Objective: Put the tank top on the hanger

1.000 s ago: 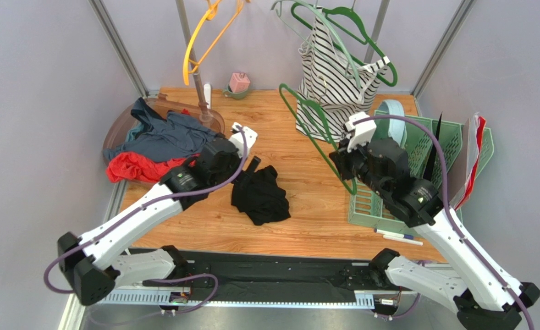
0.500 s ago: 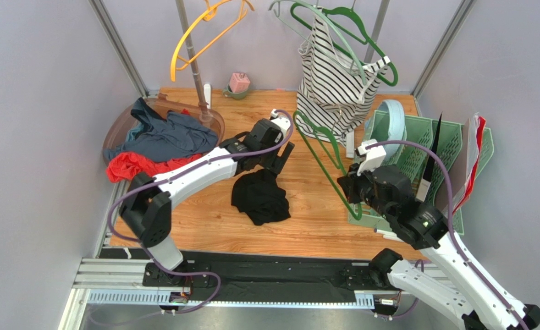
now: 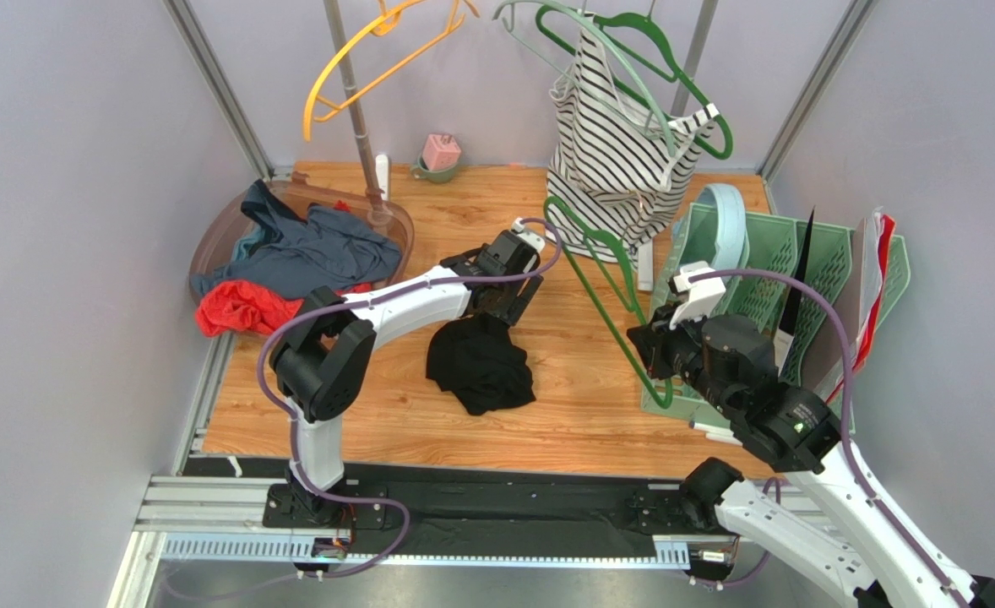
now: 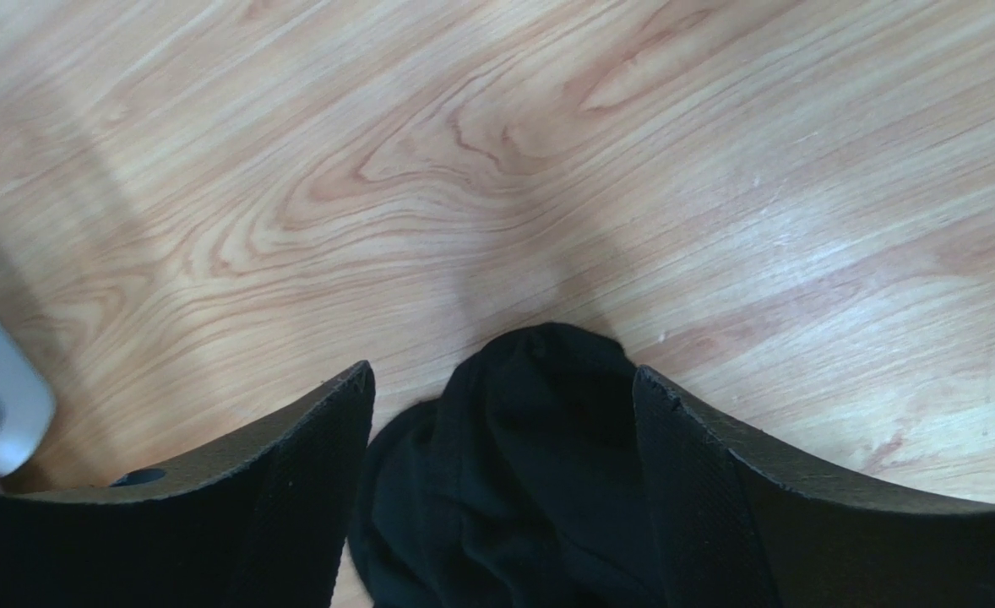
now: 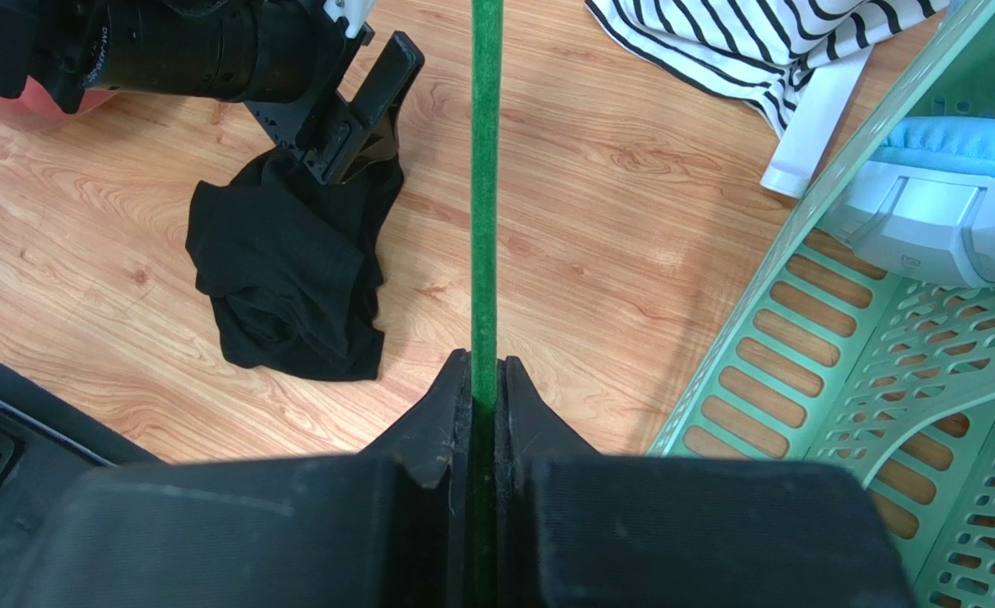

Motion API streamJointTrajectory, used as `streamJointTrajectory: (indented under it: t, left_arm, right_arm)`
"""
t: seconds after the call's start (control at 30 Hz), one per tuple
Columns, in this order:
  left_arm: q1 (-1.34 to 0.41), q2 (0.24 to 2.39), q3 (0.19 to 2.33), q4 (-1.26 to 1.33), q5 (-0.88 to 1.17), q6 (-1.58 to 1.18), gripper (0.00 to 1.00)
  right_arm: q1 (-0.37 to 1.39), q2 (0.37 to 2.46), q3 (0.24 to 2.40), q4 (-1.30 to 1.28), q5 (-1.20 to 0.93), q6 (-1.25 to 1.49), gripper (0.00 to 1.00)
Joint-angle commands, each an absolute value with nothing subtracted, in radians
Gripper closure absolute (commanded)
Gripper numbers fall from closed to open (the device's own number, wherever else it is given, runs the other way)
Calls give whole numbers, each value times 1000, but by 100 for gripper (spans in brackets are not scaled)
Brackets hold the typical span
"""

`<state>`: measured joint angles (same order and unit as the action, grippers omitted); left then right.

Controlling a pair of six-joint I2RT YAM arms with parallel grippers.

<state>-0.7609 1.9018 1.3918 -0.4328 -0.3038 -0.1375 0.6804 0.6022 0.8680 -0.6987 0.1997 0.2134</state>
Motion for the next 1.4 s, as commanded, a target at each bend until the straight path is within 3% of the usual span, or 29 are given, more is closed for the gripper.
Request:
streamJointTrajectory:
  t: [0.0, 0.17, 0.23, 0.27, 0.3, 0.47, 0.77, 1.07, 1.23, 1.37]
  left_arm:
    - [-742, 1884, 1333, -345, -200, -178, 26]
    - [-730, 1913, 1310, -302, -149, -209, 33]
    - [-726, 1913, 1299, -281, -144, -219, 53]
    - [-723, 1907, 1292, -273, -138, -221, 69]
    - [-724, 1898, 1283, -265, -140, -228, 100]
    - [-724, 1732, 1284, -256, -173, -221, 100]
    - [-723, 1526, 1694, -486, -169, -100, 100]
    - [-724, 1394, 1867, -549, -86, -22, 100]
    - [-738, 1309, 1758, -542, -48, -57, 100]
    - [-796, 1269, 1475, -525, -12, -104, 100]
  right_arm:
    - [686, 597, 871, -630, 202, 213, 100]
    - [686, 595, 874, -643, 210, 215, 100]
    - [686, 594, 873, -644, 212, 218, 100]
    - [686, 591, 871, -643, 215, 218, 100]
    - [686, 588, 870, -644, 215, 219, 100]
    - [686, 592, 876, -650, 238, 218, 100]
    - [686, 586, 884, -670, 291, 222, 100]
    - [686, 580, 890, -675, 322, 222, 100]
    - [684, 575, 894, -681, 341, 225, 100]
    - [684, 577, 903, -692, 341, 225, 100]
